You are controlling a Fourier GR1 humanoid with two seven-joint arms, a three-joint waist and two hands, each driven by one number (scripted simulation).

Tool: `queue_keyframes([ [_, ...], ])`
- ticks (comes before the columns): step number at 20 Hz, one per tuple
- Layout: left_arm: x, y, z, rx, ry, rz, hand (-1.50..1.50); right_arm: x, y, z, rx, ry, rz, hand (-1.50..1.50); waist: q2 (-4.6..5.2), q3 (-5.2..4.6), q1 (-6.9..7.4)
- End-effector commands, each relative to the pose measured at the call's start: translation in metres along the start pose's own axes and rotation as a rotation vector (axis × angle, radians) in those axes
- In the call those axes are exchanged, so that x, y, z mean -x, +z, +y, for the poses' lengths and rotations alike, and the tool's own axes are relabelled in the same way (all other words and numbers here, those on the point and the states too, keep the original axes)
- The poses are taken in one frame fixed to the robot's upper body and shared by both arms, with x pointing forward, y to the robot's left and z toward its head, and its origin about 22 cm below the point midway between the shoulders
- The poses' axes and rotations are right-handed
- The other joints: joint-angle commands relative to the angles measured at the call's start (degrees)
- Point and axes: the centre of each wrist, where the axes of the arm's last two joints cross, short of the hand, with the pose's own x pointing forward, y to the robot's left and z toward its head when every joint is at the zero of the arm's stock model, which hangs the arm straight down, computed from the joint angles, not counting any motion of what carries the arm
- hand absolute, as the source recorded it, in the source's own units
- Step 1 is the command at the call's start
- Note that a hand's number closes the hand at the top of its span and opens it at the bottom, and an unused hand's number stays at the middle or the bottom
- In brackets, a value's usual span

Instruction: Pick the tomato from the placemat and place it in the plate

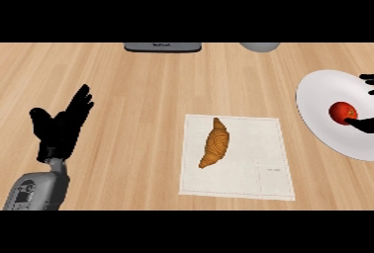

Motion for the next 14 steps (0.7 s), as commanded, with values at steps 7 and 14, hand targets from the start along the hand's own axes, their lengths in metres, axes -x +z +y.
queue_keyframes([
  [7, 0.001, -0.009, -0.001, -0.035, 0.012, 0.003, 0.0, -0.016, -0.014, -0.016, 0.135, -0.387, -0.372, -1.5, -0.39, -0.09, -1.67],
  [14, 0.013, 0.014, -0.002, -0.022, 0.019, 0.014, 0.0, -0.002, -0.005, -0.058, -0.008, -0.642, -0.151, -1.5, -0.8, -0.15, -1.44],
])
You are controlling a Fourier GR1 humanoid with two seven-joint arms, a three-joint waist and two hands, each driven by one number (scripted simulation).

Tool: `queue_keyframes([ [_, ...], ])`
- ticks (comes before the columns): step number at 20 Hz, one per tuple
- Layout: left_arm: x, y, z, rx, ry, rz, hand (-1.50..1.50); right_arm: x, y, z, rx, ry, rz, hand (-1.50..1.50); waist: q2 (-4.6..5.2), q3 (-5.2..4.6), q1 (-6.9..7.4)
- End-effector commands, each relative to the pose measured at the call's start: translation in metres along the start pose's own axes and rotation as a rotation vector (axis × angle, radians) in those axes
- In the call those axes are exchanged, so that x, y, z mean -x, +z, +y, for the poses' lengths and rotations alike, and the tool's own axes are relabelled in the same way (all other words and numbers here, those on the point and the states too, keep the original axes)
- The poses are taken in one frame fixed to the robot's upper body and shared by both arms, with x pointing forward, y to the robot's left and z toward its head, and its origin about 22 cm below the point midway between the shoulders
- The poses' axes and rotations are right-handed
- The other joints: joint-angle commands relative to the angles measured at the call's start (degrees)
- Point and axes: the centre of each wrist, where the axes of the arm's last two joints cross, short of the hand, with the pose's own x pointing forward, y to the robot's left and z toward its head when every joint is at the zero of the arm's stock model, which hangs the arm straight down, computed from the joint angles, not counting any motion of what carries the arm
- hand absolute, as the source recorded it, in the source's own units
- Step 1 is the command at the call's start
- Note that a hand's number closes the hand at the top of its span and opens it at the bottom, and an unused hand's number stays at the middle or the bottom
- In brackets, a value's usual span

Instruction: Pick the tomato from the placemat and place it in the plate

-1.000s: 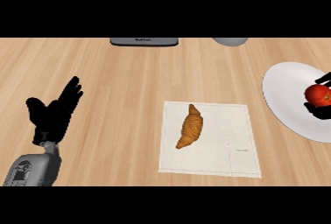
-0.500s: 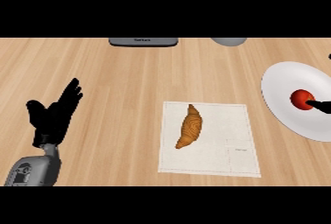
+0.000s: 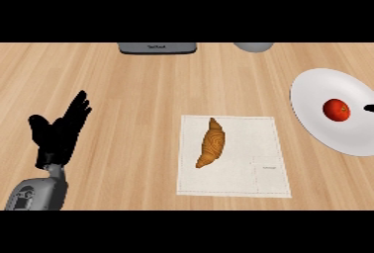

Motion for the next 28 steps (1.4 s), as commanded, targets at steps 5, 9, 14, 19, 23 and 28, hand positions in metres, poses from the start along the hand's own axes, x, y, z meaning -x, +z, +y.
queue_keyframes([
  [5, -0.001, 0.003, -0.011, 0.015, -0.017, -0.013, 0.0, 0.014, 0.025, -0.032, -0.074, -0.235, 0.112, -1.5, 0.3, 0.07, 0.6],
  [9, -0.007, 0.005, -0.009, 0.012, -0.004, 0.006, 0.0, 0.012, 0.028, -0.043, -0.077, -0.197, 0.071, -1.5, 0.34, 0.08, 0.83],
  [14, -0.013, 0.004, -0.007, 0.029, -0.002, -0.002, 0.0, 0.028, 0.056, -0.069, -0.042, -0.207, 0.052, -1.5, 0.58, 0.16, 1.29],
  [19, -0.006, 0.009, -0.015, 0.042, -0.001, -0.021, 0.0, 0.033, 0.061, -0.073, -0.007, -0.169, 0.046, -1.5, 0.67, 0.2, 1.7],
  [23, -0.02, -0.02, -0.007, 0.005, 0.002, -0.013, 0.0, 0.016, 0.06, -0.098, -0.017, -0.14, 0.062, -1.5, 0.65, 0.16, 1.07],
  [28, -0.022, -0.006, -0.014, 0.033, 0.007, -0.027, 0.0, 0.029, 0.085, -0.107, 0.0, -0.085, 0.103, -1.5, 0.78, 0.27, 1.75],
])
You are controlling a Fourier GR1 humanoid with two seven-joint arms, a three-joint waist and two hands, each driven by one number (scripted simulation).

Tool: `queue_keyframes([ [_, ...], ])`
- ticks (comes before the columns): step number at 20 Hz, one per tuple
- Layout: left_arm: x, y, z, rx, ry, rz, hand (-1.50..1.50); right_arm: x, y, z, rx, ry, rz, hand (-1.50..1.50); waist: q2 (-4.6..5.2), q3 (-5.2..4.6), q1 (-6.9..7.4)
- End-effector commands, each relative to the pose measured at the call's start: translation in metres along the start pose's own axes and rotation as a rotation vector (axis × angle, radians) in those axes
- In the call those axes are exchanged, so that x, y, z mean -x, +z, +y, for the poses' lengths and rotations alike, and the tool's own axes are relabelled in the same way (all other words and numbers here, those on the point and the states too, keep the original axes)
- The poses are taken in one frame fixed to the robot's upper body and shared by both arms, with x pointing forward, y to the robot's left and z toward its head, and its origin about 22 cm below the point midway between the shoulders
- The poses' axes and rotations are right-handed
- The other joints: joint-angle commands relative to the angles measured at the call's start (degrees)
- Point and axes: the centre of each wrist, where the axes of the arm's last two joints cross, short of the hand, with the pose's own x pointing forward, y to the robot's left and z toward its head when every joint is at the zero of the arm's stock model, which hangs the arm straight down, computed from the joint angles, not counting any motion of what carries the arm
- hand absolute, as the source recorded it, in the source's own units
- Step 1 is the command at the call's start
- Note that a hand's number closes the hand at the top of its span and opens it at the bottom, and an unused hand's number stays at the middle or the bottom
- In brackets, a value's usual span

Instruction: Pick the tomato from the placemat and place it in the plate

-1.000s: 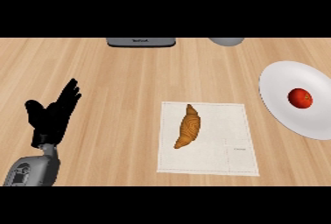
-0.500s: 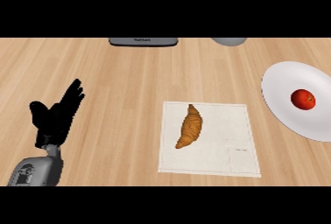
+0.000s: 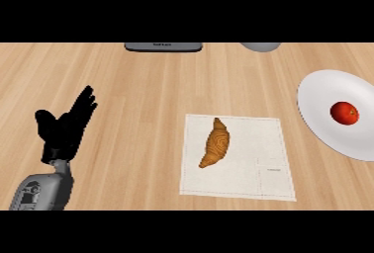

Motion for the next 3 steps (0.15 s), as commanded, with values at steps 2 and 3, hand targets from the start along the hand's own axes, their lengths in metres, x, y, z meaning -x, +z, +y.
queue_keyframes([
  [2, -0.003, -0.001, -0.006, 0.023, -0.002, -0.003, 0.0, 0.003, 0.004, -0.004, -0.07, -0.018, -0.033, -1.5, 0.15, 0.06, 0.42],
  [3, -0.009, -0.015, -0.009, 0.005, -0.007, -0.013, 0.0, 0.011, 0.012, -0.003, -0.067, -0.019, -0.025, -1.5, 0.4, 0.12, 0.2],
])
